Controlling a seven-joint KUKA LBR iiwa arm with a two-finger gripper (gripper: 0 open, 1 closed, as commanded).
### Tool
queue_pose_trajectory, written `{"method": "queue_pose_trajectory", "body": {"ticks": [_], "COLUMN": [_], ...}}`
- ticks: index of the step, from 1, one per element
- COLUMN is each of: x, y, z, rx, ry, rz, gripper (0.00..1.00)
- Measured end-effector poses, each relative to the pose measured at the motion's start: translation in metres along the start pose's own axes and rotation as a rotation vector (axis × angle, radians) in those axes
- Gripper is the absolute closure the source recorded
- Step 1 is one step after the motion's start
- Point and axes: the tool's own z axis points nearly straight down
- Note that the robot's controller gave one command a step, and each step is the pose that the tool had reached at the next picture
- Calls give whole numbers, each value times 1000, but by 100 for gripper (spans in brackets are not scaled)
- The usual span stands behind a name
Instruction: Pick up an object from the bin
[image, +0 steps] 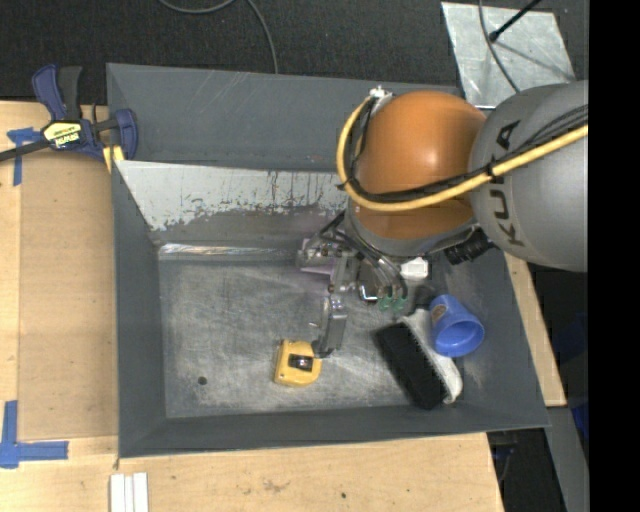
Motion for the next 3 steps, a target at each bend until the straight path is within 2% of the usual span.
{"method": "queue_pose_trajectory", "body": {"ticks": [1,2,3], "x": [-2,3,10], "y": [0,-2,-13], "z": [-4,10,71], "rx": [-1,-1,0], "ry": [-8,-15,-13], "rz": [2,-63,-308], "gripper": [0,0,0]}}
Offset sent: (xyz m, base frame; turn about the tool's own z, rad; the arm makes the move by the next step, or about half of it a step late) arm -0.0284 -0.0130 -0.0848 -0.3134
